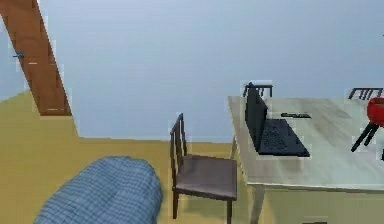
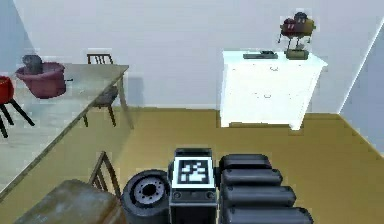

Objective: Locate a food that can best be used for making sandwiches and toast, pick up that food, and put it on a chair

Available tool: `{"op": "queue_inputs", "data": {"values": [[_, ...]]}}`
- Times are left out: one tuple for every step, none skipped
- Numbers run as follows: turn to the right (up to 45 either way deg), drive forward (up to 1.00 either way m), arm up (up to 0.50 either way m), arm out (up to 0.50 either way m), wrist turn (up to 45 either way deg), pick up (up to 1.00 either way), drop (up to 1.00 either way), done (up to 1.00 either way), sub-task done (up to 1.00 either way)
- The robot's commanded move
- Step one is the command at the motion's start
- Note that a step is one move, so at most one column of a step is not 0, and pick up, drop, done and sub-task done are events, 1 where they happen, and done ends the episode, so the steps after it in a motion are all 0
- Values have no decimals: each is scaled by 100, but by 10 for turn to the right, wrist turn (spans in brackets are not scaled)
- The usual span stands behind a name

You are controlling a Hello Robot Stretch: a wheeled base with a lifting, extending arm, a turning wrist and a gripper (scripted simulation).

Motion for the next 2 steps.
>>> {"op": "queue_inputs", "data": {"values": [[-450, 0, 0, 0, 0, 0, 0, 0, 0], [-300, 0, 0, 0, 0, 0, 0, 0, 0]]}}
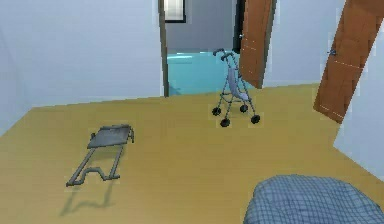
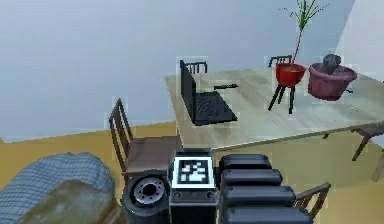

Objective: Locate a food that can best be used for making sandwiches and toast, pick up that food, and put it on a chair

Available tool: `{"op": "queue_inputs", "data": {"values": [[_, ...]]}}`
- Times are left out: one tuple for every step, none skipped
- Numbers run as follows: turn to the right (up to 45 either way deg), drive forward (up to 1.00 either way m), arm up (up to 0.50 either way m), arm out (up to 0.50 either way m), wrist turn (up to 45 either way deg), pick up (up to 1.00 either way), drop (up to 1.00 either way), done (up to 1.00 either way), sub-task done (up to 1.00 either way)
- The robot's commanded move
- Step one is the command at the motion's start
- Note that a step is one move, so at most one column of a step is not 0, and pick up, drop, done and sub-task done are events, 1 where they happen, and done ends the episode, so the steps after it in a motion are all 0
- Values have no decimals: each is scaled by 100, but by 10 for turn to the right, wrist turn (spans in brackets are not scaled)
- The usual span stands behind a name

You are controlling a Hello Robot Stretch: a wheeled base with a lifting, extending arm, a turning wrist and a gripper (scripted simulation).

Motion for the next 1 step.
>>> {"op": "queue_inputs", "data": {"values": [[-30, 0, 0, 0, 0, 0, 0, 0, 0]]}}
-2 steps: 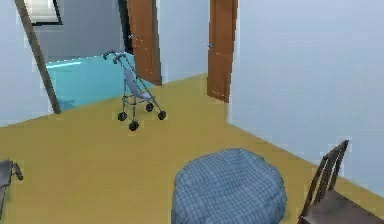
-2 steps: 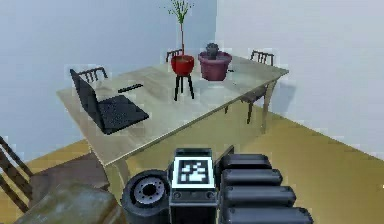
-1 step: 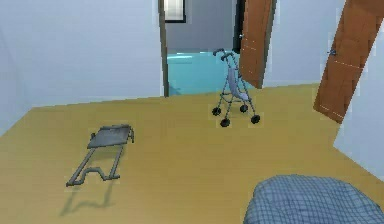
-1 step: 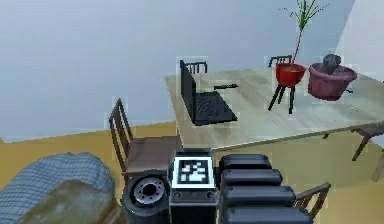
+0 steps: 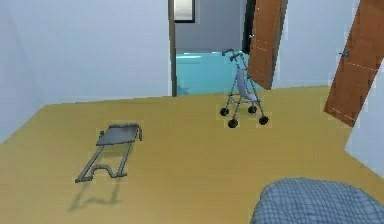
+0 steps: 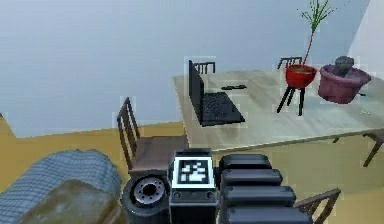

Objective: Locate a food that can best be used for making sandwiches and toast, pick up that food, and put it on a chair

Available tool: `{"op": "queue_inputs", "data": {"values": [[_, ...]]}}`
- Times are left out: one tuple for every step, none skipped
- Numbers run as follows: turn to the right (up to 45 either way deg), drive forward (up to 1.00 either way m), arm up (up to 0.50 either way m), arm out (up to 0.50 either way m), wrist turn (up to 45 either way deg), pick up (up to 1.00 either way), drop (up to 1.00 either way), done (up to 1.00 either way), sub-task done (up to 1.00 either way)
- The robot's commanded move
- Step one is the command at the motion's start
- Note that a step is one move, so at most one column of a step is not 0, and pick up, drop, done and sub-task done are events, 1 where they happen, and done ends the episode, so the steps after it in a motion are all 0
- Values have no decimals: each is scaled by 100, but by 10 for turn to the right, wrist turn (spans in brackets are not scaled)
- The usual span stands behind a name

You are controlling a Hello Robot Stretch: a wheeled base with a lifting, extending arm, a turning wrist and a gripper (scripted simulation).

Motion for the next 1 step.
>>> {"op": "queue_inputs", "data": {"values": [[450, 0, 0, 0, 0, 0, 0, 0, 0]]}}
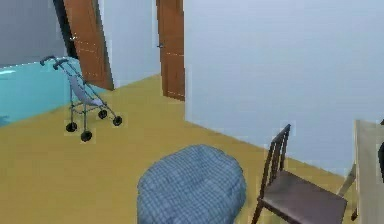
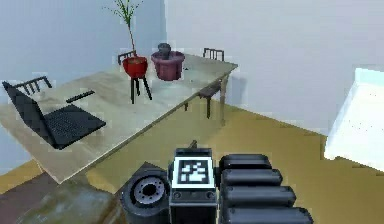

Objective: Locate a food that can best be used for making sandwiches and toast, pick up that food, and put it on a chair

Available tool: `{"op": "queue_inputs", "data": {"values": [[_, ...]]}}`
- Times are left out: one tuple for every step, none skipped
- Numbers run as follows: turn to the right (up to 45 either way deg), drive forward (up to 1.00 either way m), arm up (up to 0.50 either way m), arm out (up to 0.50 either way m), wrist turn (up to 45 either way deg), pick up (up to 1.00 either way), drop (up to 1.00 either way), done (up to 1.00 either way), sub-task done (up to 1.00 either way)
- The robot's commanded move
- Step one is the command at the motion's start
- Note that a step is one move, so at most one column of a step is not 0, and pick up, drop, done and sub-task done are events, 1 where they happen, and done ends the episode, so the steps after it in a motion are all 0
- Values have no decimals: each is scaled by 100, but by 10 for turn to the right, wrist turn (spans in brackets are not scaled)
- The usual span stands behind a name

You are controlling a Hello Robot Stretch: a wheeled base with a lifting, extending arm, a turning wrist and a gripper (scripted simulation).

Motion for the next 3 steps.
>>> {"op": "queue_inputs", "data": {"values": [[450, 0, 0, 0, 0, 0, 0, 0, 0], [120, 0, 0, 0, 0, 0, 0, 0, 0], [-450, 0, 0, 0, 0, 0, 0, 0, 0]]}}
